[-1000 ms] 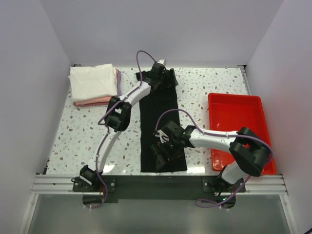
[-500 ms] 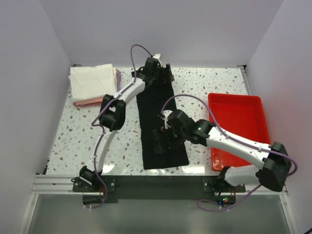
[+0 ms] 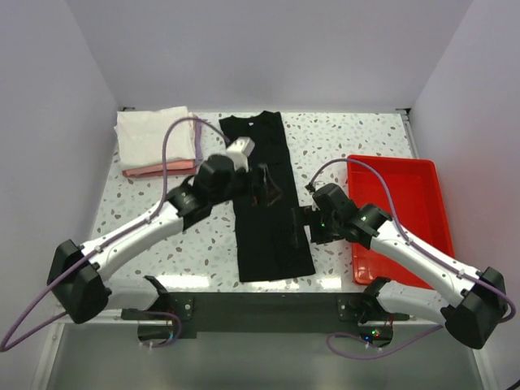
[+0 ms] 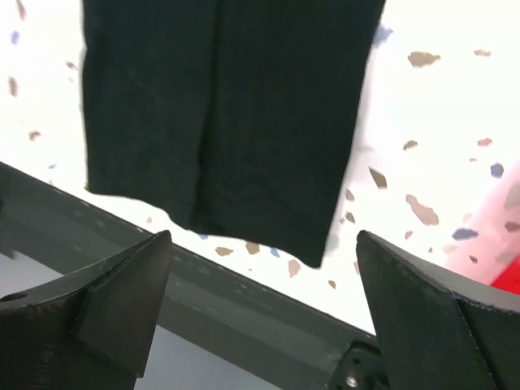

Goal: Fold and stack the t-shirts
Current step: Fold the tshirt

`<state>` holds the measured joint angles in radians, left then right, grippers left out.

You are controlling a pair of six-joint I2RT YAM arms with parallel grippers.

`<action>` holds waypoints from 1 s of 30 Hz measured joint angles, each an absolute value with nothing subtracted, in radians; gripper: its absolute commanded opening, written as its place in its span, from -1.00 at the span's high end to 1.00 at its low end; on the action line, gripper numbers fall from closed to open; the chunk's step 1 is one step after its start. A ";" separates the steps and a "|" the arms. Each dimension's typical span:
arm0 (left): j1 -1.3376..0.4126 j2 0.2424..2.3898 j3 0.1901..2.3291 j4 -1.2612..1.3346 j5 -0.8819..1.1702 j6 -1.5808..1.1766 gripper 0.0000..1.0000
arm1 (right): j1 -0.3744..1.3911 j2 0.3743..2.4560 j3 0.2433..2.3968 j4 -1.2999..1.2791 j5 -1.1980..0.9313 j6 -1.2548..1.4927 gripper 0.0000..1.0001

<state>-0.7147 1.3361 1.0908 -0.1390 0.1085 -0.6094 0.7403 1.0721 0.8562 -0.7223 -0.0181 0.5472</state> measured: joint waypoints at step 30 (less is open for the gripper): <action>-1.023 1.256 0.516 -0.336 0.045 -0.931 0.86 | 0.739 1.086 0.659 -0.698 -0.095 0.539 -0.96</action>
